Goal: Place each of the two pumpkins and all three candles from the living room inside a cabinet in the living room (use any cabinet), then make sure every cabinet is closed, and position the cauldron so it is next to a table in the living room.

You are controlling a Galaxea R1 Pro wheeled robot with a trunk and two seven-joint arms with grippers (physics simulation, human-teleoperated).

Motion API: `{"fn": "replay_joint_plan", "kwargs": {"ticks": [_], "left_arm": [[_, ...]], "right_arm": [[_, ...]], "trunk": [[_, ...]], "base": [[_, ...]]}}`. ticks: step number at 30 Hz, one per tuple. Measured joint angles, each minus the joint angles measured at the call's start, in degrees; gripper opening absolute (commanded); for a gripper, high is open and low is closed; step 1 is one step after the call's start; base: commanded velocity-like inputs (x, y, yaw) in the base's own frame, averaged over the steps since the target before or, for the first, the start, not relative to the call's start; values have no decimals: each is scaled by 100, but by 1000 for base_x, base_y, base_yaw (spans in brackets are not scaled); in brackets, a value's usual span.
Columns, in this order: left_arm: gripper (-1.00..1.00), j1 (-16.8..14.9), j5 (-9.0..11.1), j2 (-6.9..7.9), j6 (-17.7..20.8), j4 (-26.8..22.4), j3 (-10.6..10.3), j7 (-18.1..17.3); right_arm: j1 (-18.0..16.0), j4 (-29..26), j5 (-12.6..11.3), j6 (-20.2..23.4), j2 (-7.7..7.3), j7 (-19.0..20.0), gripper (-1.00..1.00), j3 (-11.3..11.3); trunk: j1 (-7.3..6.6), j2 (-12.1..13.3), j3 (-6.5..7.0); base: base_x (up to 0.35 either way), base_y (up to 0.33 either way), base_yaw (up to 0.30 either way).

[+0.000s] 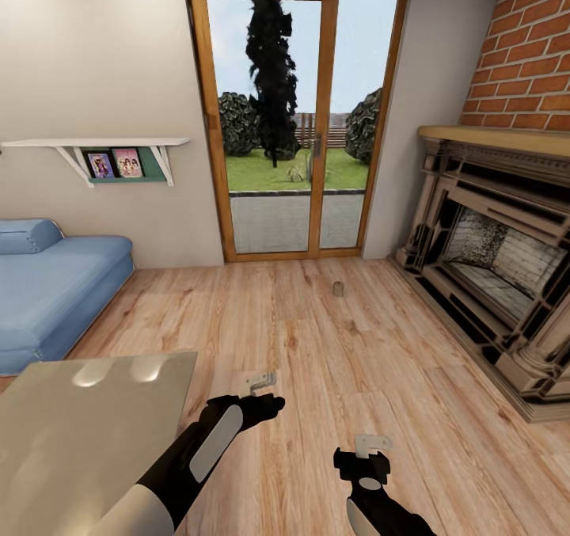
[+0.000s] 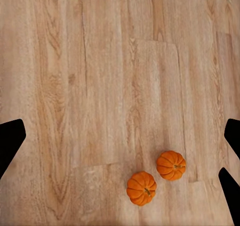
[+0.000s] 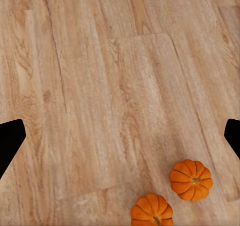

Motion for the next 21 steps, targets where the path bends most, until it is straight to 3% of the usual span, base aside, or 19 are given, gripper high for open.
{"fn": "replay_joint_plan", "kwargs": {"ticks": [21], "left_arm": [[100,-1,1,0,0,0,0,0]], "right_arm": [[0,-2,0,0,-2,0,100,0]], "trunk": [[0,0,0]], "base": [[45,14,0]]}}
